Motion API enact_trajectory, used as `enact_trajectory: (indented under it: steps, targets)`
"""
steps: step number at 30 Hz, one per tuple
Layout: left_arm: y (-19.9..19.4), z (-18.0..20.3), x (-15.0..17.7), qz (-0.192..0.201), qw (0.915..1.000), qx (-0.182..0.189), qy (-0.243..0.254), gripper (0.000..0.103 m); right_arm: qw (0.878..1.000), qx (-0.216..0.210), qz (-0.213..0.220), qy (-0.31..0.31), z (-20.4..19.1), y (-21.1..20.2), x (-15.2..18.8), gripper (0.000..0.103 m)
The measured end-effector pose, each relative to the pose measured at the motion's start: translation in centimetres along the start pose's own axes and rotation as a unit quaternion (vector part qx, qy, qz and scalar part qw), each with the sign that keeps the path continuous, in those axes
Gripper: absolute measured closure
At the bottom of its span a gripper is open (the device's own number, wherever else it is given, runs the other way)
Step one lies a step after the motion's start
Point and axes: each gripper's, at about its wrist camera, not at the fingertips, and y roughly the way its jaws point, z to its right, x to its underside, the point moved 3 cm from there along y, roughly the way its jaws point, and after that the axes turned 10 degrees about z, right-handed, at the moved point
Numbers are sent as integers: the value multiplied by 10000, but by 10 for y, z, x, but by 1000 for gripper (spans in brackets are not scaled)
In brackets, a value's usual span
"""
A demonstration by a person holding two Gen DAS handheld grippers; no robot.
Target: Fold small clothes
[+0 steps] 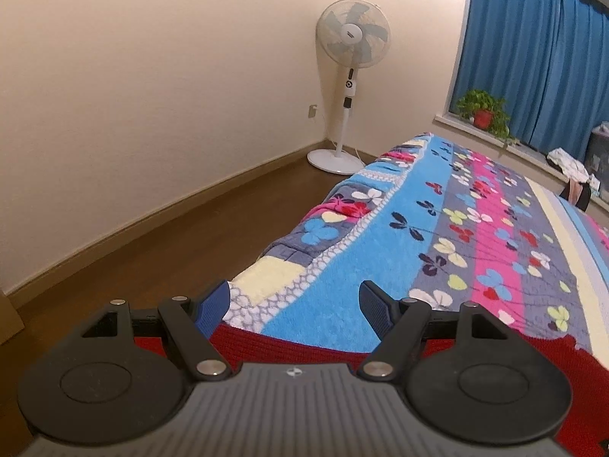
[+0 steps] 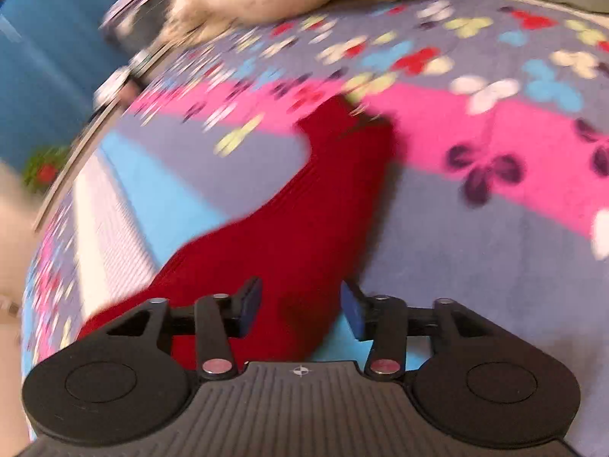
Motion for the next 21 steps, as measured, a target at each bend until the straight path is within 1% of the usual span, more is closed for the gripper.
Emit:
enact_trajectory:
  steps: [2, 3, 4, 7, 8, 9, 10, 11, 12, 13, 14, 15, 16, 17, 18, 19, 20, 21]
  targets:
    - [0, 3, 2, -9, 10000, 28, 53, 24, 9982, 299, -144, 506, 22, 16, -10, 49]
    - [0, 4, 3, -19, 10000, 36, 73, 24, 9967, 253, -117, 761, 29, 23, -16, 49]
    - [0, 5, 3, -30, 9999, 51, 90, 24, 9966, 245, -42, 788, 30, 26, -22, 49]
    - [0, 10, 6, -15, 9998, 98, 194, 24, 9972, 290, 370, 586, 26, 34, -38, 50]
    - [1, 12, 7, -10, 9996, 112, 248, 24, 9975, 208, 450, 499, 19, 39, -36, 56]
    - [1, 14, 8, -6, 9995, 124, 292, 24, 9982, -2, 508, 322, 8, 44, -36, 77]
    - [2, 16, 10, -6, 9994, 128, 327, 24, 9974, -271, 651, 129, -5, 48, -40, 80]
    - [3, 18, 11, -12, 9992, 124, 369, 24, 9920, -934, 828, -212, -29, 41, -40, 80]
    - [4, 19, 13, -21, 9991, 124, 397, 24, 9761, -1850, 927, -663, -53, 28, -36, 81]
    - [4, 20, 14, -29, 9990, 125, 418, 24, 9517, -2634, 1093, -1138, -75, 14, -32, 85]
    - [5, 20, 15, -37, 9989, 127, 443, 24, 9359, -2946, 1275, -1454, -88, 4, -27, 85]
    - [5, 21, 16, -38, 9988, 127, 464, 24, 9385, -2833, 1297, -1488, -91, 6, -22, 83]
    - [5, 21, 17, -37, 9987, 130, 483, 24, 9519, -2543, 1123, -1287, -87, 16, -20, 71]
    - [5, 22, 17, -37, 9986, 135, 500, 24, 9672, -2117, 893, -1080, -79, 30, -20, 64]
    - [5, 22, 17, -37, 9986, 144, 505, 24, 9746, -1817, 822, -1023, -73, 38, -20, 62]
    - [5, 22, 17, -32, 9986, 157, 507, 24, 9773, -1671, 825, -1006, -71, 43, -20, 62]
    - [5, 22, 17, -25, 9986, 162, 511, 24, 9789, -1632, 776, -959, -68, 48, -22, 62]
    - [4, 23, 17, -15, 9985, 167, 522, 24, 9793, -1704, 667, -862, -66, 51, -23, 60]
